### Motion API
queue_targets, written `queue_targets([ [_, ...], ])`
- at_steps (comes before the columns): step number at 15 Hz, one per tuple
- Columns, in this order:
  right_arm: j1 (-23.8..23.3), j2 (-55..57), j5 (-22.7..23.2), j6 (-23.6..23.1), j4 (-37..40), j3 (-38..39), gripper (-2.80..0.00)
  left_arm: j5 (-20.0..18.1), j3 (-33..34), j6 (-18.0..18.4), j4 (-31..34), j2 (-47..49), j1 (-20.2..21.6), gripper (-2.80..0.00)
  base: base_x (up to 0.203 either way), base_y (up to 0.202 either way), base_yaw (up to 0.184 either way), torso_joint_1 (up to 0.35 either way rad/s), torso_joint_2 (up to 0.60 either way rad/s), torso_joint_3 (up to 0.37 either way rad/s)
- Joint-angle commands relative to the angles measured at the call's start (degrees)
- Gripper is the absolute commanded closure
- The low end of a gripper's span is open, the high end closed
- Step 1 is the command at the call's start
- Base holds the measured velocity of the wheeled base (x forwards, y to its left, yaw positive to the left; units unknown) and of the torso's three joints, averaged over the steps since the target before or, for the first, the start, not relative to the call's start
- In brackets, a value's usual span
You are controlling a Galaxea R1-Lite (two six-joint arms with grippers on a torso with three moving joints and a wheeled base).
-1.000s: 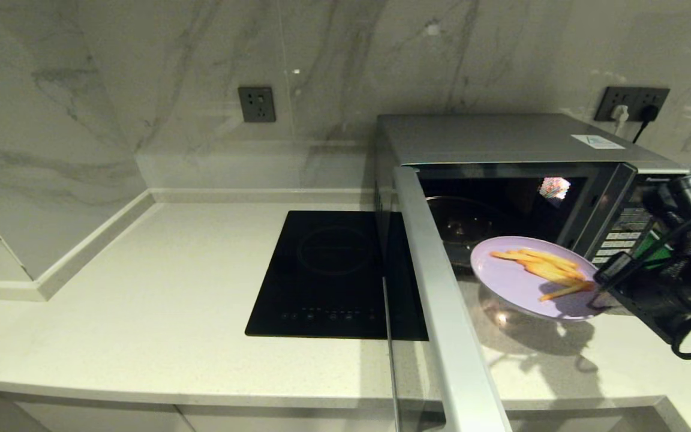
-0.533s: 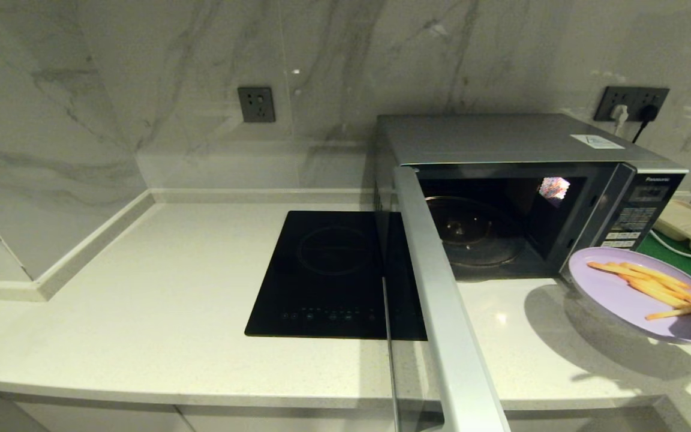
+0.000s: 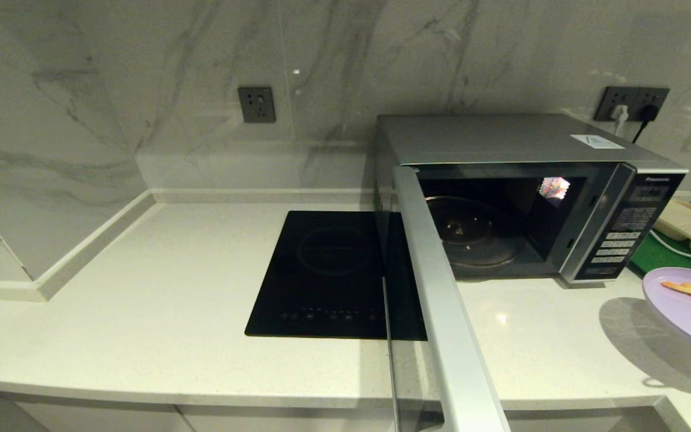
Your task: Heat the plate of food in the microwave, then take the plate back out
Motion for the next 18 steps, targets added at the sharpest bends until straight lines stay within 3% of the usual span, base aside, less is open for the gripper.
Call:
queue_targets([
  [1, -4.12, 6.8, 0.56, -1.06, -2.9, 0.3, 0.0, 0.04, 0.01, -0.04, -0.02, 0.0, 0.02, 0.0, 0.0, 0.0, 0.0, 0.0, 0.0, 0.0],
  [12, -12.08, 17.12, 2.56, -6.87, -10.24, 0.41, 0.0, 0.04, 0.01, -0.04, -0.02, 0.0, 0.02, 0.0, 0.0, 0.0, 0.0, 0.0, 0.0, 0.0],
  [18, -12.25, 19.42, 5.07, -8.2, -10.5, 0.23, 0.0, 0.04, 0.01, -0.04, -0.02, 0.0, 0.02, 0.0, 0.0, 0.0, 0.0, 0.0, 0.0, 0.0],
])
